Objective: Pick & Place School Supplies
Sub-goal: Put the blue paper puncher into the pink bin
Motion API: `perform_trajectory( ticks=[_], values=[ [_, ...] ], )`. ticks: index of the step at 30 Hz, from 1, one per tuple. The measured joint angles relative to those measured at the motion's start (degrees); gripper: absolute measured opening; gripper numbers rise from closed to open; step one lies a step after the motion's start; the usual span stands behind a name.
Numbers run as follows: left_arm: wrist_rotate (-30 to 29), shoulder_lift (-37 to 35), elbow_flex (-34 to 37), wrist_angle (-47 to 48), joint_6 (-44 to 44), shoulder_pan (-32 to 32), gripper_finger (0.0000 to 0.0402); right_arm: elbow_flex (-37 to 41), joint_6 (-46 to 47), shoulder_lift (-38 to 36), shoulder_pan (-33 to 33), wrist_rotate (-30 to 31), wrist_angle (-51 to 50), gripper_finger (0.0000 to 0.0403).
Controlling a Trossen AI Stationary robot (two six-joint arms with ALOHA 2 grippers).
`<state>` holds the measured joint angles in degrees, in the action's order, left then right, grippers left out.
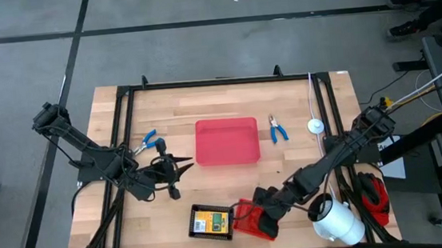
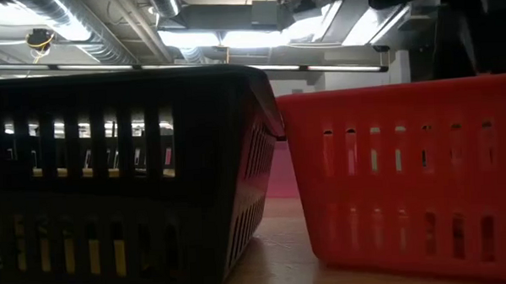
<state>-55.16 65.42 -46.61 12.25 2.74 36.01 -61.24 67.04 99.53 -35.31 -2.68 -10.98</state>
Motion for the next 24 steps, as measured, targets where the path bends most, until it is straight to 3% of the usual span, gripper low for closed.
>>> perform_trajectory(
  ticks=[6, 13, 16, 19, 24],
  values=[
    [-0.02, 0.0, 0.0, -0.01, 0.0, 0.0, 0.0077, -0.38, 0.93, -0.8, -0.54, 1.97, -5.69, 0.0105],
    [-0.03, 0.0, 0.0, -0.42, -0.53, 0.0, 0.0077, -11.25, -0.77, -3.22, 3.12, 20.51, -43.32, 0.0088],
    [0.05, 0.01, -0.02, -0.91, -1.35, -0.22, 0.0077, -13.81, -1.48, -3.24, 6.75, 26.04, -57.81, 0.009],
    [0.89, 0.01, -0.02, -1.13, -1.14, -0.24, 0.0077, -13.51, -0.79, -3.21, 12.72, 26.71, -68.61, 0.0098],
    [1.87, 0.03, -0.02, -1.33, -0.91, 0.17, 0.0077, -9.48, -5.0, -4.02, 22.88, 26.54, -69.18, 0.0118]
  ],
)
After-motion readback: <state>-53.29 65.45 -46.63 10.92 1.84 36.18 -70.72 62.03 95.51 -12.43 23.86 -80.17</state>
